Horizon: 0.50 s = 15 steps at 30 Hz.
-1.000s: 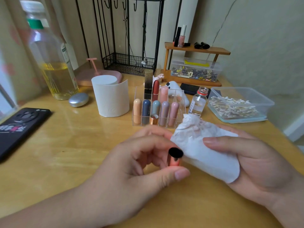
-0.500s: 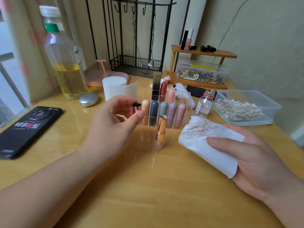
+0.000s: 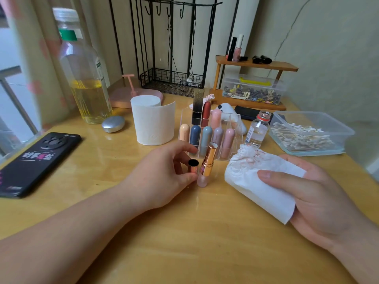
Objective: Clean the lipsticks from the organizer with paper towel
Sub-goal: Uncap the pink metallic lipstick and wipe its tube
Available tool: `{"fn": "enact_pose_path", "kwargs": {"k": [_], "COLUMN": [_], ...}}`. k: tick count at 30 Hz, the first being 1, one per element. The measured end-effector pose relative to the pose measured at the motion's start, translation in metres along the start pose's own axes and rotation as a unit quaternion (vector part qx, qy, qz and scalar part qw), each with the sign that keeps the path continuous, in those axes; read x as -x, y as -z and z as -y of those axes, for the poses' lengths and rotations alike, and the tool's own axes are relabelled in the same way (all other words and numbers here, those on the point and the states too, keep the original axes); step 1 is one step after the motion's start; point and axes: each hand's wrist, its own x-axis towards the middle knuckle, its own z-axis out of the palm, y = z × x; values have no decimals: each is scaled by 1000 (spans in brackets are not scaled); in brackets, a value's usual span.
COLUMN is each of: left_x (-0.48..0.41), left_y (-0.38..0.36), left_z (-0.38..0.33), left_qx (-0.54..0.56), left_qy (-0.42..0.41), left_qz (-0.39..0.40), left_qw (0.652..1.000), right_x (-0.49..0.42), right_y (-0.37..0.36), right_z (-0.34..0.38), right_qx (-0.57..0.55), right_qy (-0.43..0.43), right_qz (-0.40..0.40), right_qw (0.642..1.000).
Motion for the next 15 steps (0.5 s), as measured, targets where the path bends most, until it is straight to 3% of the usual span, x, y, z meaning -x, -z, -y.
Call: {"fn": "enact_pose_path", "kwargs": {"k": [10,15], "left_x": [0,-1], "left_y": [4,2], "left_z": [3,0], "left_qx": [52,56], "left_qy": [-21,-29], "left_qz": [81,67], "left_qw": [995,996], "right_x": [0,1], "right_y": [-1,0], "right_z": [1,0], "right_qx": [8,8], "right_qy": [3,-2], "right_qz": [0,5], "right_qw": [1000,1000]}}
